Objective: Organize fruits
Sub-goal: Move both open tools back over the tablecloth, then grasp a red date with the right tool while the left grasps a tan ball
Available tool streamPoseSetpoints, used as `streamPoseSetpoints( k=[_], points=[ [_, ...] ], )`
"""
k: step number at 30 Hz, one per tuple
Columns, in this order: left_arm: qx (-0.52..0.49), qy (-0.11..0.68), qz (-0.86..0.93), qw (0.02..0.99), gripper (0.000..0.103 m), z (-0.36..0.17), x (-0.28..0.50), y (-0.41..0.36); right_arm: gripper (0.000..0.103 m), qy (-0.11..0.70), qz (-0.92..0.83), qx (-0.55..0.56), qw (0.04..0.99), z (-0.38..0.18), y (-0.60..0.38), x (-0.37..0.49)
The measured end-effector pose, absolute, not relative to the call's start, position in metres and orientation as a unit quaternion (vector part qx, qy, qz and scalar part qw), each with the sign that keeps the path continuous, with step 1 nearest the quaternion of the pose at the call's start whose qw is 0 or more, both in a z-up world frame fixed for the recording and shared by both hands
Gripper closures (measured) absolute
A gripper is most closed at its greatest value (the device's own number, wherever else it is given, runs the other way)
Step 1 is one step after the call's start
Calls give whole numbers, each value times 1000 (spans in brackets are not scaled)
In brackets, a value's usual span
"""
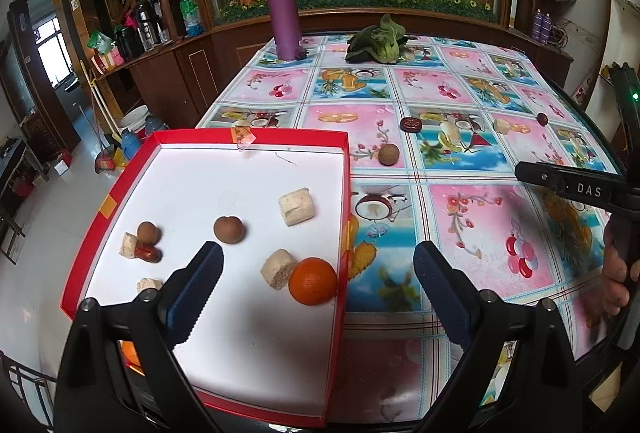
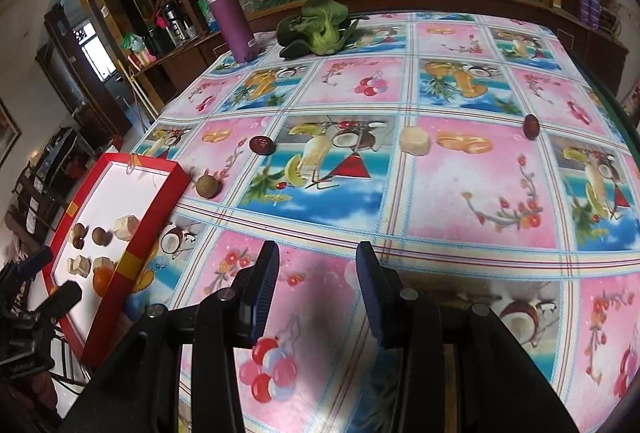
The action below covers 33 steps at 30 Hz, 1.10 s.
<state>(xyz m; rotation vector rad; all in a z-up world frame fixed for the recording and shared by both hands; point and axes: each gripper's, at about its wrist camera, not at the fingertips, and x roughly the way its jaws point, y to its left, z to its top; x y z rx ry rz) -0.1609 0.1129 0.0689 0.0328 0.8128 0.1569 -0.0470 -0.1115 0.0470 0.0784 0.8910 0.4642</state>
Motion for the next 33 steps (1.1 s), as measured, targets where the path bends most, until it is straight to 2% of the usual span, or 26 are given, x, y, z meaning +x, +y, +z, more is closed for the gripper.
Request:
streamPoseSetpoints(
  k=[14,22,33],
  points=[
    [27,414,35,909,7,69,-142,98,60,404,121,24,906,49,-218,-47],
    [48,405,-15,913,7,95,-95,59,60,385,75,55,918,55,-232,11],
    [61,419,-34,905,7,98,-37,1,60,411,54,108,904,44,-236,86]
  ],
)
